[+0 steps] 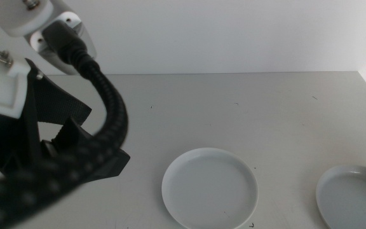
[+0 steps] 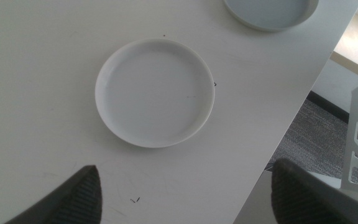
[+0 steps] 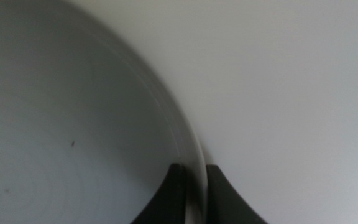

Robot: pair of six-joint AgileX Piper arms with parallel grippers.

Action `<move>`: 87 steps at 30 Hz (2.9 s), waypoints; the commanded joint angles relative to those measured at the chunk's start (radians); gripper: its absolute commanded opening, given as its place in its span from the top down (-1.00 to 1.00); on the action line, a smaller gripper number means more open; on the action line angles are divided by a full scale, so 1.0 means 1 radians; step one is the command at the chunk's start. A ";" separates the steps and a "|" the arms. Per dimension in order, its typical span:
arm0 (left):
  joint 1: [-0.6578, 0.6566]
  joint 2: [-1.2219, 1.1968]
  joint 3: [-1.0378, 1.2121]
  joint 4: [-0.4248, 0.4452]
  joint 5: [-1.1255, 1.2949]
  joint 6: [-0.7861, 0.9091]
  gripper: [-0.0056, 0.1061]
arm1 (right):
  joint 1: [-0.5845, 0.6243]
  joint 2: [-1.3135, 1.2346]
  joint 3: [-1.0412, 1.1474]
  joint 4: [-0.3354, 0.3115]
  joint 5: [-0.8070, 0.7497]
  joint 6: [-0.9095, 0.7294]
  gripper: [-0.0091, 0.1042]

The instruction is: Stack the three bowls on top of each other.

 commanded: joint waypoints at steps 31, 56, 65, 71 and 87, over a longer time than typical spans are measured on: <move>-0.006 -0.013 -0.029 -0.032 -0.048 -0.003 -0.98 | 0.150 -0.408 -0.142 0.295 0.260 0.042 0.86; -0.006 -0.013 -0.028 -0.031 -0.048 -0.003 -0.98 | 0.697 -0.023 -0.430 0.288 0.187 0.161 0.85; -0.006 -0.013 -0.028 -0.031 -0.048 -0.003 -0.98 | 0.790 0.049 -0.442 0.289 0.097 0.161 0.85; -0.006 -0.013 -0.028 -0.031 -0.048 -0.003 -0.98 | 0.808 0.088 -0.441 0.291 0.080 0.161 0.85; -0.006 -0.013 -0.028 -0.028 -0.048 -0.003 -0.98 | 0.808 0.094 -0.440 0.242 0.089 0.140 0.56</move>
